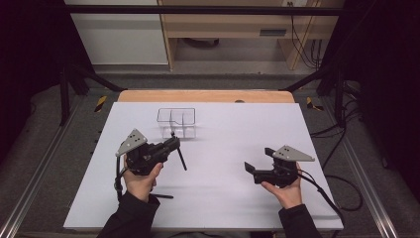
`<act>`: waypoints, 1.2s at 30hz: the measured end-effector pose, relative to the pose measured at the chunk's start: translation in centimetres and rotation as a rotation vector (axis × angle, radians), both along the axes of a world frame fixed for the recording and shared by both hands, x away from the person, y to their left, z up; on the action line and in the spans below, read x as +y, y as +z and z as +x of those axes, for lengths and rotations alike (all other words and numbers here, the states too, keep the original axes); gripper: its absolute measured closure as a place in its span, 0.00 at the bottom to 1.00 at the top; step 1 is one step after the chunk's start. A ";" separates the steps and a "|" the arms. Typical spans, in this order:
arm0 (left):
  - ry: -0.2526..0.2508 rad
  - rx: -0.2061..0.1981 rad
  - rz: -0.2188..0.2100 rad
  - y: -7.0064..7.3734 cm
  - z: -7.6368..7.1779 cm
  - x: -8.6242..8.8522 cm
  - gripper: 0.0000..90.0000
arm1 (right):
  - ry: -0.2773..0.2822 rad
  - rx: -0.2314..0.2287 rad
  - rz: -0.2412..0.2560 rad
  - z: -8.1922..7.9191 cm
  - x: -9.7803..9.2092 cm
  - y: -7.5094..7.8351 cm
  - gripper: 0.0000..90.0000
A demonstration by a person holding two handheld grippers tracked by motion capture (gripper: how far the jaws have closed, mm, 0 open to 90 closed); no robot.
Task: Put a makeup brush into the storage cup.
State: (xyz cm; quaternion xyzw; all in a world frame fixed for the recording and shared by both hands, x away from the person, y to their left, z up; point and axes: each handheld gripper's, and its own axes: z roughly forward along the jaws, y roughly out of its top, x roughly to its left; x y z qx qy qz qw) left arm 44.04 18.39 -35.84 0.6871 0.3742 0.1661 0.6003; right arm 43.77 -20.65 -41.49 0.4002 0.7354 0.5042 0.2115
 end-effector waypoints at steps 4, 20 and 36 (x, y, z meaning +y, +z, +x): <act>0.012 -0.005 0.008 0.1 0.1 0.3 0.93 | -0.038 0.000 -0.054 0.0 -0.3 -0.1 0.06; 0.048 -0.015 0.008 1.1 0.5 1.4 0.93 | -0.057 -0.009 -0.011 -0.4 -1.8 -0.1 0.06; 0.090 -0.053 0.046 3.7 2.5 1.6 0.93 | -0.078 -0.029 0.012 -0.9 -3.3 -0.2 0.06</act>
